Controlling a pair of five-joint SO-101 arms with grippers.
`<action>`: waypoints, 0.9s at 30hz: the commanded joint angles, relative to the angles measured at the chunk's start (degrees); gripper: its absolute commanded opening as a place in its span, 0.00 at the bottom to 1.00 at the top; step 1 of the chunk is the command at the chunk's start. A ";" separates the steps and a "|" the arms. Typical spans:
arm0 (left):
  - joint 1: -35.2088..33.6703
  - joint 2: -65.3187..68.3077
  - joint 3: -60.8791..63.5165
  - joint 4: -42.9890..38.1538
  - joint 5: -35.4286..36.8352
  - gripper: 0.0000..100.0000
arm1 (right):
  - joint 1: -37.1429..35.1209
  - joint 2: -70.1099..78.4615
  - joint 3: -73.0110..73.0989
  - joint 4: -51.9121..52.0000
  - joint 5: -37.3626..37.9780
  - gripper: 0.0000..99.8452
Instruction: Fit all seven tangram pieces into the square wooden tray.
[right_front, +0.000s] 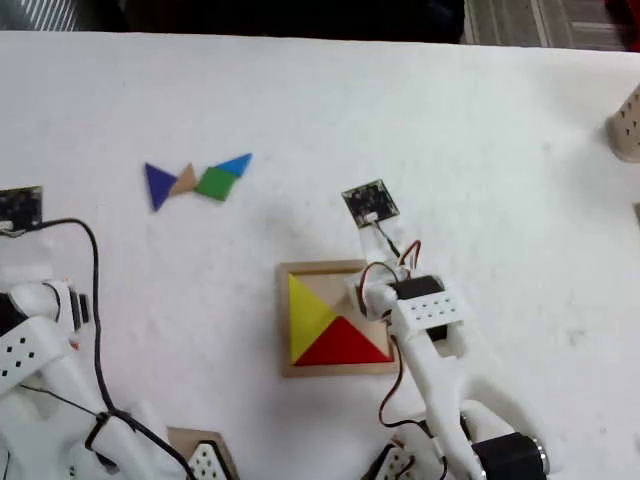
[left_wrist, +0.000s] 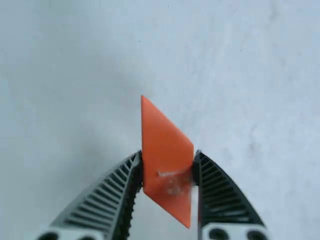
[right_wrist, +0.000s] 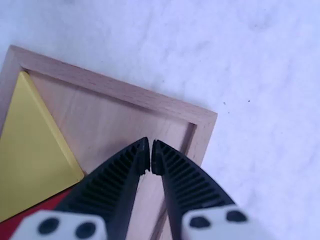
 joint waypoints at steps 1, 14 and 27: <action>2.68 -0.48 -2.64 -1.14 10.55 0.10 | 0.75 -1.36 -0.35 -0.40 0.79 0.02; 19.03 -0.40 -2.73 -2.99 32.62 0.10 | 0.92 -1.71 -0.35 -0.31 0.79 0.02; 46.02 -0.31 -3.08 -8.18 36.31 0.10 | 10.86 -1.80 -1.93 1.54 0.44 0.02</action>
